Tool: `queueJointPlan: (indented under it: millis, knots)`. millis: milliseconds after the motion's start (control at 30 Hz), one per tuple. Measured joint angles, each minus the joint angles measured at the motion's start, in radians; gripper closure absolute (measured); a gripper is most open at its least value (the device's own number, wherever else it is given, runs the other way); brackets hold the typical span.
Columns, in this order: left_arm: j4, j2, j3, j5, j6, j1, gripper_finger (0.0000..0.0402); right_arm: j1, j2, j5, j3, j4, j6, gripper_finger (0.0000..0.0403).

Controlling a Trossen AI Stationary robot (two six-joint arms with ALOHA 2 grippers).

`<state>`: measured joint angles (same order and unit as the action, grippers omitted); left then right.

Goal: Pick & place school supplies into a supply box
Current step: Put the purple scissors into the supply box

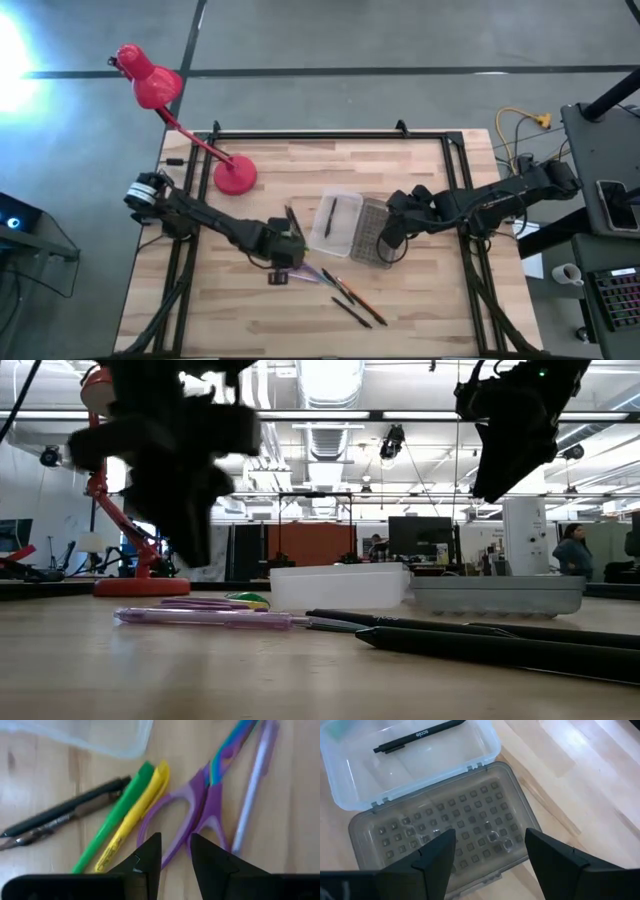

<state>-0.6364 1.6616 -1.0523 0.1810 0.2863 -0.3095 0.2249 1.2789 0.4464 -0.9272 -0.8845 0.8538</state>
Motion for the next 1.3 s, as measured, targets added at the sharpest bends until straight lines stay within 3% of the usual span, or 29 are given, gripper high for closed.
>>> queueJointPlan:
  millis: [667, 800, 1100, 1300]
  knots:
    - [0.311, -0.003, 0.211, -0.049, -0.361, -0.002, 0.0313, -0.007, 0.0, -0.002, 0.0, 0.0, 0.09, 0.017]
    - [0.318, -0.003, 0.217, -0.057, -0.364, 0.002, 0.0323, -0.011, 0.0, -0.001, 0.001, 0.0, 0.11, 0.017]
    - [0.305, -0.003, 0.207, -0.075, -0.316, 0.003, 0.0399, -0.01, 0.0, -0.001, 0.025, 0.0, 0.115, 0.017]
    - [0.165, -0.028, 0.141, -0.118, -0.176, 0.0, 0.0396, -0.009, 0.0, -0.001, 0.061, 0.001, 0.121, 0.017]
